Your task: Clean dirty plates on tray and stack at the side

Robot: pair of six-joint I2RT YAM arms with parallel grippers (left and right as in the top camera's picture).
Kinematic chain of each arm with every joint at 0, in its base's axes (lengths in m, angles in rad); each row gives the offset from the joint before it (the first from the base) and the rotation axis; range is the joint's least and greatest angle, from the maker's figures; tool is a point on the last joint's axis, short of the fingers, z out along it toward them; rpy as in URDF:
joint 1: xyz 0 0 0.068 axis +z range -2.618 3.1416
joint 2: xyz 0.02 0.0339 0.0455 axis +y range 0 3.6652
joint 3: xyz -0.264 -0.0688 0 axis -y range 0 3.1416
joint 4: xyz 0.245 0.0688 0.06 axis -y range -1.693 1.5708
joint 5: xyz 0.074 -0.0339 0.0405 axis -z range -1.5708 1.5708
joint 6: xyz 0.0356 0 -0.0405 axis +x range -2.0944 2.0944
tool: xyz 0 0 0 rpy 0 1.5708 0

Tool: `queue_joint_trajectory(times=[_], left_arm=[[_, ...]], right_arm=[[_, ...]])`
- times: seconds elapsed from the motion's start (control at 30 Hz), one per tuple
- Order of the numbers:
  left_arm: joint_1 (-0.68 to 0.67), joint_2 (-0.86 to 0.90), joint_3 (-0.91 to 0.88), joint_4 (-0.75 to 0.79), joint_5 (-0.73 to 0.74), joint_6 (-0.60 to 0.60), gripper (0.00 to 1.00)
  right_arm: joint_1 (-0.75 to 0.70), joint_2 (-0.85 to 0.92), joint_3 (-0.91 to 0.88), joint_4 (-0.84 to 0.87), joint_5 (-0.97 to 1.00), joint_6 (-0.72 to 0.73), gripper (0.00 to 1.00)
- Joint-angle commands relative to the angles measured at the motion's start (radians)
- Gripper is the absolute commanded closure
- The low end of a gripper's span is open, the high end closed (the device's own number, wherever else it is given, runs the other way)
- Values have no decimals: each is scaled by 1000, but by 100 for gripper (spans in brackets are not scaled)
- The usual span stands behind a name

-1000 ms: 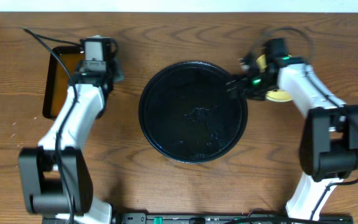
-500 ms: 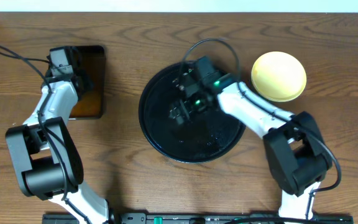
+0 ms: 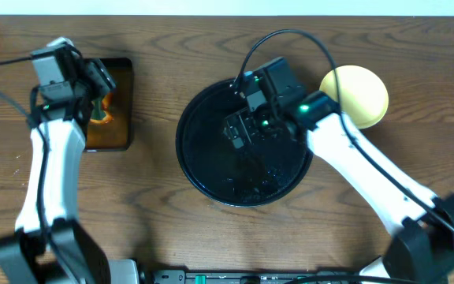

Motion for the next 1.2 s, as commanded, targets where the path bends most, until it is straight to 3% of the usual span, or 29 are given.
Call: queue_joint_trajectory(times=[0.0, 0.37, 0.57, 0.7, 0.77, 0.83, 1.17], left_arm=[[1, -12, 9, -24, -43, -8, 24], [0, -90, 9, -296, 56, -124, 24], [-2, -251, 9, -520, 56, -123, 29], [-35, -349, 5, -607, 56, -94, 29], [-56, -378, -1, -639, 56, -95, 29], [-72, -389, -2, -663, 56, -95, 16], [-80, -386, -2, -665, 55, -95, 16]], right_arm=[[-3, -48, 16, -24, 24, -21, 1], [-3, -266, 16, -148, 104, -14, 1], [19, -415, -3, -320, 249, -10, 1], [51, -499, -58, -344, 299, -10, 1], [55, -521, -91, -341, 306, -11, 1], [55, -523, -110, -348, 312, -11, 1], [55, -512, -159, -385, 311, -11, 1]])
